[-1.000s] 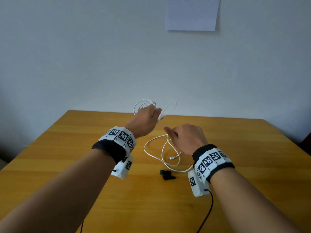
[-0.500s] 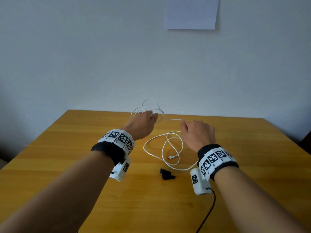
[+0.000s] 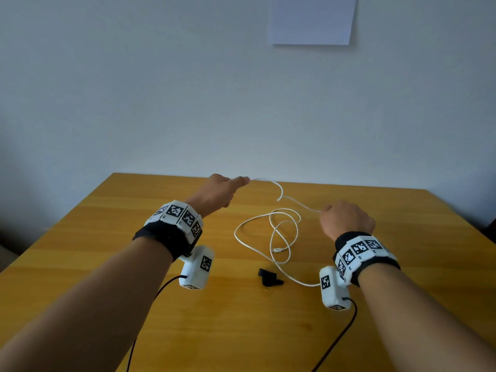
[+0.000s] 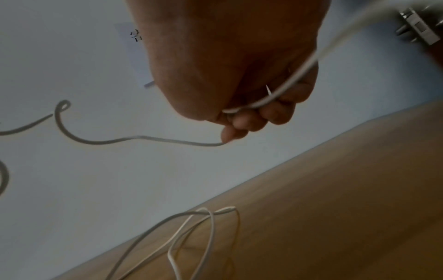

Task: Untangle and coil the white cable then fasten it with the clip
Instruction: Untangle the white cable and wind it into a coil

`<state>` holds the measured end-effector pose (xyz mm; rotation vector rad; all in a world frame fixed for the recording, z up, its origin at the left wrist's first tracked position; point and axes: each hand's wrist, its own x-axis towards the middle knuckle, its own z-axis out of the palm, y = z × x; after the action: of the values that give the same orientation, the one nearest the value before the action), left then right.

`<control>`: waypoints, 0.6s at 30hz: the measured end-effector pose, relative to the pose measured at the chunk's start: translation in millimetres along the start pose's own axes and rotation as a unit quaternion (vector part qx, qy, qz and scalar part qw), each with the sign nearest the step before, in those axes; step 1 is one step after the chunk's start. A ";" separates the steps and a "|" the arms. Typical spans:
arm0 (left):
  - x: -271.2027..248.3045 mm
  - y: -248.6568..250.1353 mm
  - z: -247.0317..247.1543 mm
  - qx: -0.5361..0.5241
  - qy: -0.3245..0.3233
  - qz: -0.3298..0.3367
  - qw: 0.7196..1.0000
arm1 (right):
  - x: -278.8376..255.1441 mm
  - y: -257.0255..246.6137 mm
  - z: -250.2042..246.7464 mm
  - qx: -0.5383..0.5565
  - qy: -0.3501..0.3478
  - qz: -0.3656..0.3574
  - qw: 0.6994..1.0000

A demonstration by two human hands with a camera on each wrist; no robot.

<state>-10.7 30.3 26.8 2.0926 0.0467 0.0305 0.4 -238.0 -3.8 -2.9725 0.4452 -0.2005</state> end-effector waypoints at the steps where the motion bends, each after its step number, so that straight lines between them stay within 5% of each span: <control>1: -0.7 0.1 0.9 -0.001 0.000 -0.001 1.000 | 1.1 1.5 2.3 0.001 -0.015 -0.001 1.000; 6: -0.8 3.7 16.6 0.029 -0.007 0.003 1.000 | -1.7 -7.0 9.1 0.024 -0.060 -0.035 0.997; 11: -2.2 11.0 33.2 0.049 0.003 0.001 0.999 | -14.4 -31.1 9.6 0.085 -0.072 -0.157 0.981; 18: -9.1 17.6 39.0 0.104 0.045 0.023 0.993 | -35.5 -65.5 -5.1 0.385 -0.073 -0.246 0.886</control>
<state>-17.9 -12.7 22.5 2.3006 0.0582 0.1550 -15.6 -165.8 6.8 -2.2171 -0.3536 -0.1481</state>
